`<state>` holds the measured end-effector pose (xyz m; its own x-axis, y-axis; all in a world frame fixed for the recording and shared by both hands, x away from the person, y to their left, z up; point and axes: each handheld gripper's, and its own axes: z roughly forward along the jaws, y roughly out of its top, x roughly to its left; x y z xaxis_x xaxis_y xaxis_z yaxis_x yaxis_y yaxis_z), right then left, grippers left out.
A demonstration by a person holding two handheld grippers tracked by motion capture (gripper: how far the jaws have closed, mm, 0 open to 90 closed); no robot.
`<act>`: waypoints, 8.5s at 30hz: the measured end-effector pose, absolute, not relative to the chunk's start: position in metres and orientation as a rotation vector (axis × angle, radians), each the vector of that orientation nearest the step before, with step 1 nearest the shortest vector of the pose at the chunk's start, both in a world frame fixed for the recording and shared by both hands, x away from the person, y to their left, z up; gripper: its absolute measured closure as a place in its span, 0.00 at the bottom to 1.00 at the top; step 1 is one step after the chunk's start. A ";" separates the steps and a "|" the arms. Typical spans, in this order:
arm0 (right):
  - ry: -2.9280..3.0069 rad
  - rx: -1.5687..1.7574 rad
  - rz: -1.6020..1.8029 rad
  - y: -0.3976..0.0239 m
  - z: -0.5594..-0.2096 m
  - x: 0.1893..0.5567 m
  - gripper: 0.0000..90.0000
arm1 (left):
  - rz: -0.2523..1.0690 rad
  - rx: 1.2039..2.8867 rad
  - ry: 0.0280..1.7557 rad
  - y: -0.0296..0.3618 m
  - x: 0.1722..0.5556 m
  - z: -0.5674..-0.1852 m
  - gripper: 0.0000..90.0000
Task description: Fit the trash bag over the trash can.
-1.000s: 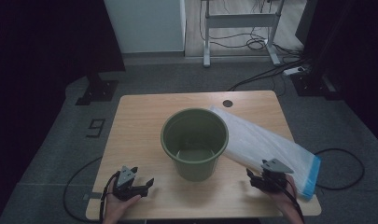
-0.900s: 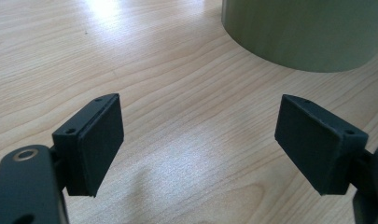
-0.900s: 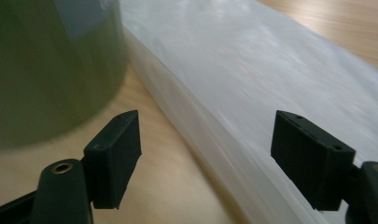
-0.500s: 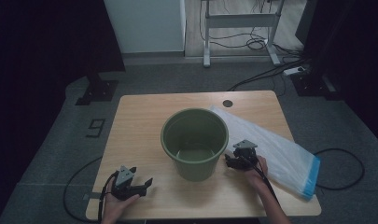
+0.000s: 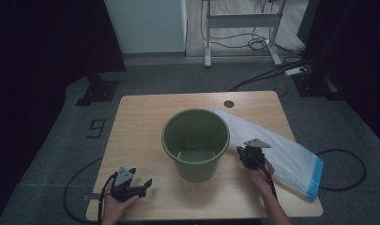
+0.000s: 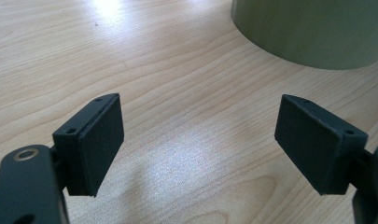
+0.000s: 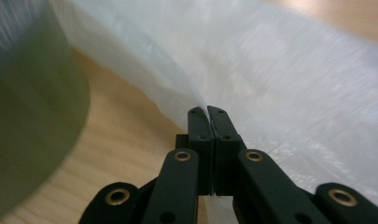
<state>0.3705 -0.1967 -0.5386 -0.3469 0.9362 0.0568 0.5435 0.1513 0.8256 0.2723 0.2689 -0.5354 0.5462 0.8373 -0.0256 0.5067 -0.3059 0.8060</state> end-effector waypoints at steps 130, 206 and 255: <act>1.537 0.932 1.647 -0.123 -0.310 0.310 0.99 | 0.489 1.982 1.130 0.274 0.277 -0.541 0.17; 1.621 0.974 1.516 -0.161 -0.439 0.226 0.27 | 0.505 1.968 1.131 0.273 0.275 -0.538 0.18; 1.449 1.052 1.428 -0.208 -0.391 0.277 0.98 | 0.589 1.695 0.995 0.245 0.246 -0.442 0.28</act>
